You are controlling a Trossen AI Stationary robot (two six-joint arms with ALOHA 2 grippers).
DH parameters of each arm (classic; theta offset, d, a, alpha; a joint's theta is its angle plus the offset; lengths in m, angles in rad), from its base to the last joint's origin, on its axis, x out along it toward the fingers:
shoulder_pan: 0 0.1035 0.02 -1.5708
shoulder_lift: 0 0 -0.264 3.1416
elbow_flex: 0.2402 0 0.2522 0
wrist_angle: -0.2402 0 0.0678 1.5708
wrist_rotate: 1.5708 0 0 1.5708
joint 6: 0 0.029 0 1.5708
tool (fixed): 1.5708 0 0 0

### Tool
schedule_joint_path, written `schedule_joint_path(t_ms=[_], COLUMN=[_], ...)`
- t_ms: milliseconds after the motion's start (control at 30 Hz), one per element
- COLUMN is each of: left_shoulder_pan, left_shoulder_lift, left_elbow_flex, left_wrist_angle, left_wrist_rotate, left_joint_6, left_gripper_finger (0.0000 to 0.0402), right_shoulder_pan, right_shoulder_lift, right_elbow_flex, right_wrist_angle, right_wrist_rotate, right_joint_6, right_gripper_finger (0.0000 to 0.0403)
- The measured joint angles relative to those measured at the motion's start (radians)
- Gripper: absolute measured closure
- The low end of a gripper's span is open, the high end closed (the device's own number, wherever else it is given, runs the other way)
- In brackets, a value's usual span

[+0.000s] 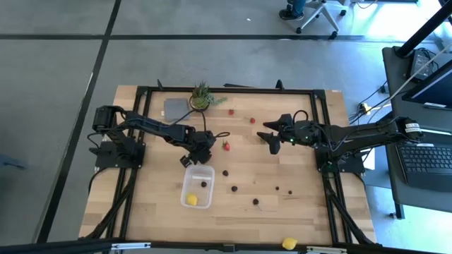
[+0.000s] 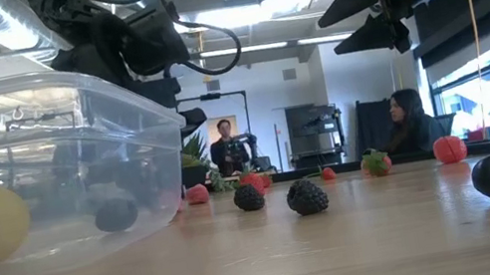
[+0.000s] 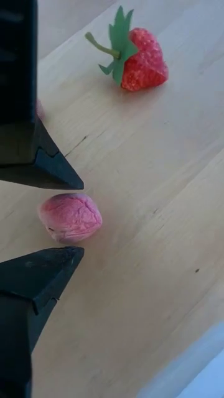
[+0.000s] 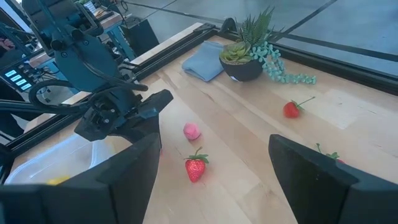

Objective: Pick and placing Produce into tupperware
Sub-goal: Put the pink peach into the transparent bin

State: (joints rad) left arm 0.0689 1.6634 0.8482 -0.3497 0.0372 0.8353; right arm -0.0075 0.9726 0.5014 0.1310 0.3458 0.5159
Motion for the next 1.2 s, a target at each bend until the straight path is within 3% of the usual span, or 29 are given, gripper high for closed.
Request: schedule_joint_path(t_ms=[367, 667, 833, 933, 1200], left_shoulder_pan=[-0.001, 0.017, 0.036, 0.024, -0.114], left_shoulder_lift=[0.027, -0.054, -0.114, -0.146, -0.23], left_elbow_flex=[0.003, 0.045, 0.136, 0.206, 0.384], left_wrist_angle=[-0.005, -0.105, -0.277, -0.387, -0.486], left_wrist_rotate=[0.007, -0.126, -0.131, -0.084, 0.004], left_joint_6=[-0.074, -0.067, -0.1, -0.139, -0.391], left_gripper_finger=[0.03, 0.0327, 0.0324, 0.0323, 0.0327], right_shoulder_pan=[0.0, 0.0, 0.0, 0.0, 0.0], right_shoulder_lift=[0.0, 0.0, 0.0, 0.0, 0.0], right_elbow_flex=[0.0, 0.0, 0.0, 0.0, 0.0], right_wrist_angle=[-0.001, -0.001, -0.001, -0.001, -0.003], right_wrist_rotate=[0.0, 0.0, 0.0, 0.0, 0.0], right_joint_6=[0.001, 0.003, 0.003, 0.003, -0.024], right_gripper_finger=[0.01, 0.01, 0.01, 0.01, 0.01])
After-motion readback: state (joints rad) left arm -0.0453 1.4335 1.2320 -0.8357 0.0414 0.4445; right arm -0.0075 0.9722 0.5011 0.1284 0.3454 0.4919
